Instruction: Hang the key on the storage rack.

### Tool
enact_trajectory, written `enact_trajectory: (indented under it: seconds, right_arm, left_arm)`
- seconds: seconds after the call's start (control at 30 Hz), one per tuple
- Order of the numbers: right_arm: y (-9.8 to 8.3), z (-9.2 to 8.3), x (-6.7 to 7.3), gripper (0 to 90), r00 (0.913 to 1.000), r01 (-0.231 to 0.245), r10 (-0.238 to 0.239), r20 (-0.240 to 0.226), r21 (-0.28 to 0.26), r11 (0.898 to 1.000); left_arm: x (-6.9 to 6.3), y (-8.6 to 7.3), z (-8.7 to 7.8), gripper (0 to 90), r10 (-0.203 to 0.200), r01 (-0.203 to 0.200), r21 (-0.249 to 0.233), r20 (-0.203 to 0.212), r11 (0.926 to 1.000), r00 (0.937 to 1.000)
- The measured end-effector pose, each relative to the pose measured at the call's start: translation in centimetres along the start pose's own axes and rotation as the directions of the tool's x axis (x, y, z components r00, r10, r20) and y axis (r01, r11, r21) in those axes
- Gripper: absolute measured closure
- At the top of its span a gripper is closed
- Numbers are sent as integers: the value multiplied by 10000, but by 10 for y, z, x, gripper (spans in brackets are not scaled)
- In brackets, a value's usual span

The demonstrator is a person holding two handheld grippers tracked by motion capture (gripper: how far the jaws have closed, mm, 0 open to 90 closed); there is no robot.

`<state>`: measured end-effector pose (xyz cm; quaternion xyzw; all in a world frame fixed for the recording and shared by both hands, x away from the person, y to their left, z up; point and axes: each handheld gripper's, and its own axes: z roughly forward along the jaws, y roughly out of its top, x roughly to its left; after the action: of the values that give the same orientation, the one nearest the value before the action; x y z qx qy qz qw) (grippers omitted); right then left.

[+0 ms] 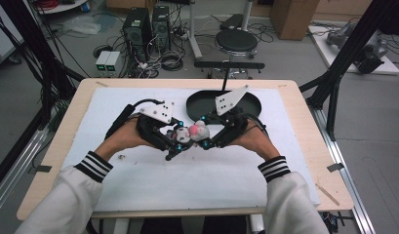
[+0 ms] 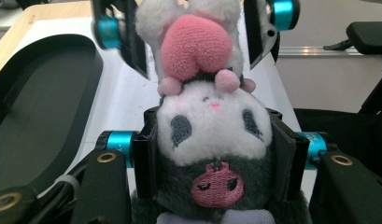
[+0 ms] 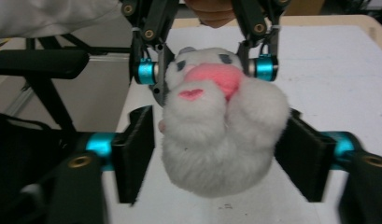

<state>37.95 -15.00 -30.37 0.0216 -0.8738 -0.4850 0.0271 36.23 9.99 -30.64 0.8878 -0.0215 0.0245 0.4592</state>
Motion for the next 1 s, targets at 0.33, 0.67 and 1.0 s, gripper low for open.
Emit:
enact_trajectory:
  seconds: [0.33, 0.67, 1.0]
  right_arm:
    - [1, 3, 2, 525, 9990, 413, -408, -161, 313, 9987]
    - [2, -2, 3, 555, 9995, 205, -206, 221, 28, 9998]
    - [1, -19, 4, 563, 9932, -420, 484, 1061, -615, 9972]
  left_arm:
    - [0, -2, 3, 454, 171, -173, 87, 230, 9998, 9996]
    - [1, -2, 1, 315, 51, -43, -343, 222, 9994, 9997]
    - [3, -12, -13, 17, -419, 272, -1876, -751, 9819, 9963]
